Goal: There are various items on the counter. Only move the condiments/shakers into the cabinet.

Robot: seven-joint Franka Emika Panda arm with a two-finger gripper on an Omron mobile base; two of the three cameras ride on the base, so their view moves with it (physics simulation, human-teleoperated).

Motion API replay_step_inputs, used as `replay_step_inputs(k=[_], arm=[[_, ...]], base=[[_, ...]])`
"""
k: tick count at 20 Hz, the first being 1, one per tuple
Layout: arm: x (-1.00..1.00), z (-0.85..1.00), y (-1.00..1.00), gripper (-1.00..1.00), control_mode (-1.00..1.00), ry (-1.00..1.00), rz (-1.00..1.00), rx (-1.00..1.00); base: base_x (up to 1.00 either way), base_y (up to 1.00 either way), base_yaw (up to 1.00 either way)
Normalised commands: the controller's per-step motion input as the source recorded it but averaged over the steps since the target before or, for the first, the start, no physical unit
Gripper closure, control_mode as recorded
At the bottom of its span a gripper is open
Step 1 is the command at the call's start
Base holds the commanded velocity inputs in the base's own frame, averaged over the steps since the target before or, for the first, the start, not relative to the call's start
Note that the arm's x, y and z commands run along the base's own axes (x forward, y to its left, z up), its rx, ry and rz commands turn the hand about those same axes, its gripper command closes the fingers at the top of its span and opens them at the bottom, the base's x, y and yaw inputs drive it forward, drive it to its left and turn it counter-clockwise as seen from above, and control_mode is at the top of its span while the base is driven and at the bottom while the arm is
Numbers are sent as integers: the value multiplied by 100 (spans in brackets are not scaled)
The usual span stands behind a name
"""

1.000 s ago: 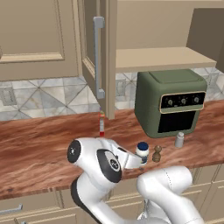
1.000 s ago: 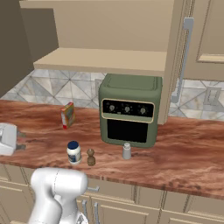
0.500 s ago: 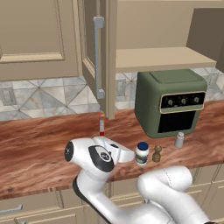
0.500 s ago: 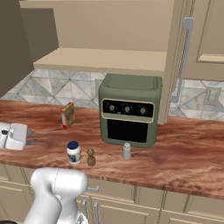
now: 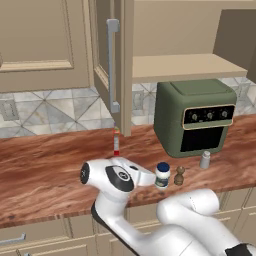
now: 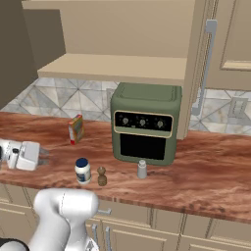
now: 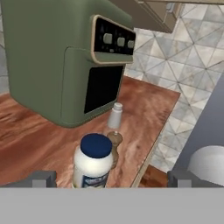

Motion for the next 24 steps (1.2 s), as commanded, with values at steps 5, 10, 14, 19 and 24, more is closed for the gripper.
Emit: replay_step_inputs(k=[5, 10, 14, 19, 24], arm=[[11, -17, -25, -100, -100, 0, -2, 2], [19, -11, -22, -100, -100, -2, -5, 0], [19, -11, -15, -100, -100, -1, -9, 0], [24, -13, -5, -100, -100, 0, -16, 0], [24, -16, -1, -100, -100, 0, -16, 0]], base=[[0, 0, 0], [0, 0, 0], [0, 0, 0], [0, 0, 0], [0, 0, 0]])
